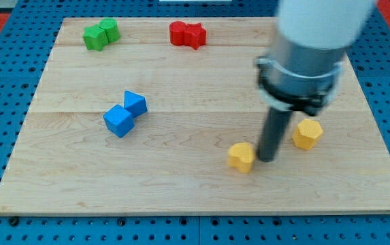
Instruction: Push the yellow heart to the left
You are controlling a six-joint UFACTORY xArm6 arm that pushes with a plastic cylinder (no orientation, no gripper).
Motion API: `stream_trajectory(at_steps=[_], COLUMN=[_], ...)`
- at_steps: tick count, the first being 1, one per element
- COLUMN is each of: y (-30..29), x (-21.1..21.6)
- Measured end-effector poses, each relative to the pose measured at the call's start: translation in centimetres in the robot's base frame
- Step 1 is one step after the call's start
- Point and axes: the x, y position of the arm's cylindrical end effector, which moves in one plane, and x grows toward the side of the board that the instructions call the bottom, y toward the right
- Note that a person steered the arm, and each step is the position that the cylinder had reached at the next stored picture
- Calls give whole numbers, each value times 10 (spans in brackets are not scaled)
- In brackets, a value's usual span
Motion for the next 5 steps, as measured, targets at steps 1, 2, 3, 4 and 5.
stream_trajectory(at_steps=[1,2,3,4,5], y=[-103,-129,-31,-121,-182], x=[0,0,17,48,15])
